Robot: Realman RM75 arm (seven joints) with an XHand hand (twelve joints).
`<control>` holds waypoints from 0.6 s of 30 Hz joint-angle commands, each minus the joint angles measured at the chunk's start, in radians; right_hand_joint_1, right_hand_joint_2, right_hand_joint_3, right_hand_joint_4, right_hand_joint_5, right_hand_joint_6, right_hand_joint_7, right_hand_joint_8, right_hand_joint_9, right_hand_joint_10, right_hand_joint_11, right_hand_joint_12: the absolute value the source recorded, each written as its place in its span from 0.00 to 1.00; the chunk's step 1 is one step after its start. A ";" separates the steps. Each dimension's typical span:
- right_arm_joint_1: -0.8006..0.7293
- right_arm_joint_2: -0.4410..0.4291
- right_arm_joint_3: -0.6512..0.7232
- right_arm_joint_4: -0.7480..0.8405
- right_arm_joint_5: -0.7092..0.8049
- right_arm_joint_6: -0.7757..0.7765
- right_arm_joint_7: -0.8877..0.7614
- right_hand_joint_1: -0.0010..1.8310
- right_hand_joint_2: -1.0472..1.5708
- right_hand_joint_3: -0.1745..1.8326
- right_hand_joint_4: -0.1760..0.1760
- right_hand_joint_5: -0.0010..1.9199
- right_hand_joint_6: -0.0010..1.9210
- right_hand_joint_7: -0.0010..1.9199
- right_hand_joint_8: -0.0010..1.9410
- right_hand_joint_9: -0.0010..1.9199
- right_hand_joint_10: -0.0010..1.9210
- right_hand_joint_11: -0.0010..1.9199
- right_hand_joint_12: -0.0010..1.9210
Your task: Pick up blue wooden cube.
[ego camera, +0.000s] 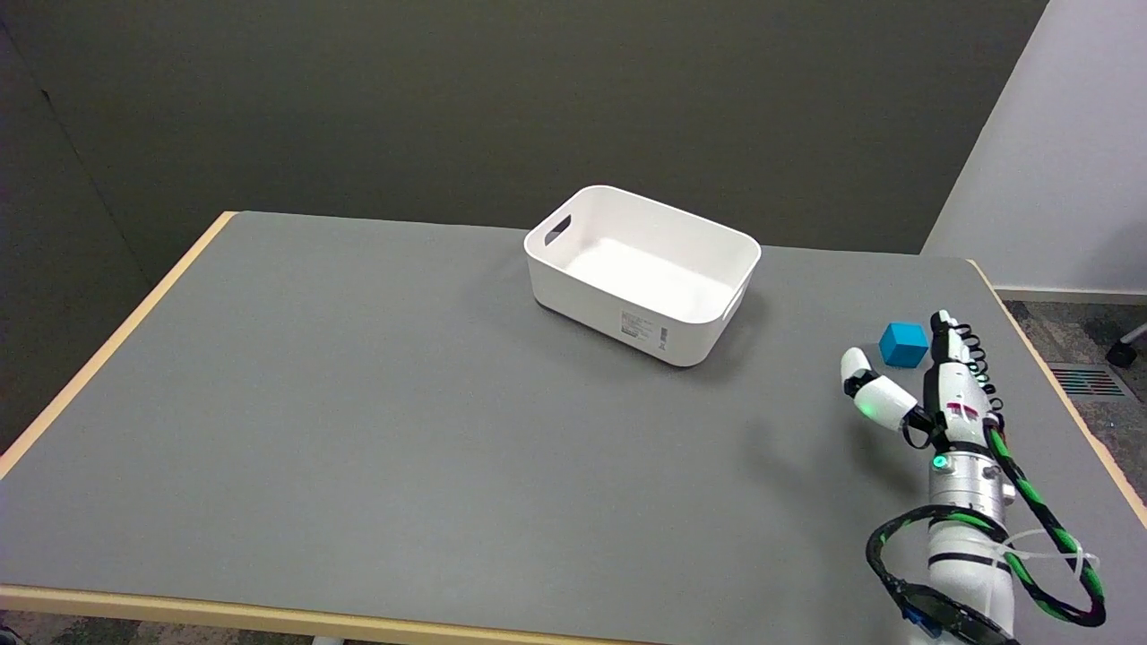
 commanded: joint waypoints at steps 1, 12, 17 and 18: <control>0.143 0.073 -0.061 0.063 0.111 -0.009 -0.215 0.27 0.63 0.52 0.21 0.00 0.07 0.00 0.03 0.00 0.07 0.00 0.29; 0.243 0.141 -0.065 0.207 0.128 -0.075 -0.207 0.28 0.63 0.55 0.25 0.01 0.07 0.00 0.06 0.00 0.11 0.00 0.27; 0.239 0.168 -0.046 0.237 0.132 -0.078 -0.207 0.29 0.65 0.48 0.25 0.00 0.11 0.00 0.09 0.00 0.11 0.00 0.26; 0.239 0.174 -0.042 0.248 0.136 -0.079 -0.207 0.29 0.65 0.48 0.25 0.00 0.11 0.00 0.09 0.00 0.11 0.00 0.26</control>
